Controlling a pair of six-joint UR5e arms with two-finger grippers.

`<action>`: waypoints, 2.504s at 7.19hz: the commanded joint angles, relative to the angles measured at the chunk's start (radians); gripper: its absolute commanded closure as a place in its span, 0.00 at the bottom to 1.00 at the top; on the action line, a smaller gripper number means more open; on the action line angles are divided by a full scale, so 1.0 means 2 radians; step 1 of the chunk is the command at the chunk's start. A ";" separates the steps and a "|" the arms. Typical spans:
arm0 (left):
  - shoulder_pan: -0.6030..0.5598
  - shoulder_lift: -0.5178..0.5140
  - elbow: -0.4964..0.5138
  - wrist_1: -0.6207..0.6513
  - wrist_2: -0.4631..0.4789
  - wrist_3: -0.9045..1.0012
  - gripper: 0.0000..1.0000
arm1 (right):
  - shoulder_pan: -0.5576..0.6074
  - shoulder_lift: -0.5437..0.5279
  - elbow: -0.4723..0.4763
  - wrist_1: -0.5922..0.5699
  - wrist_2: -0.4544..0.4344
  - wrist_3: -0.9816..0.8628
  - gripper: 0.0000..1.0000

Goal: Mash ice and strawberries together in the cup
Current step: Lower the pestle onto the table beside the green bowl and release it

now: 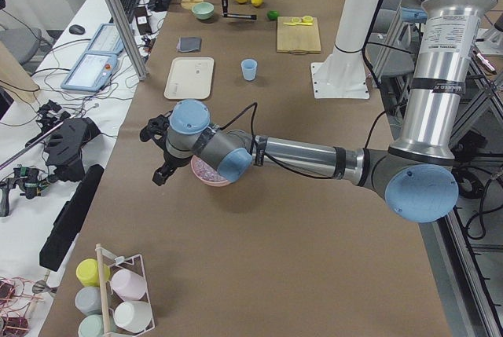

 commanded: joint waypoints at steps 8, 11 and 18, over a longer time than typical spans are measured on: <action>0.002 0.001 -0.001 -0.002 -0.001 0.000 0.03 | -0.014 0.026 -0.014 -0.046 -0.012 -0.001 0.83; 0.003 0.001 -0.002 -0.002 -0.001 0.000 0.03 | -0.015 0.025 -0.014 -0.046 -0.012 0.001 0.58; -0.001 0.003 -0.017 0.002 0.000 0.000 0.03 | 0.069 0.021 0.013 -0.082 0.007 -0.020 0.00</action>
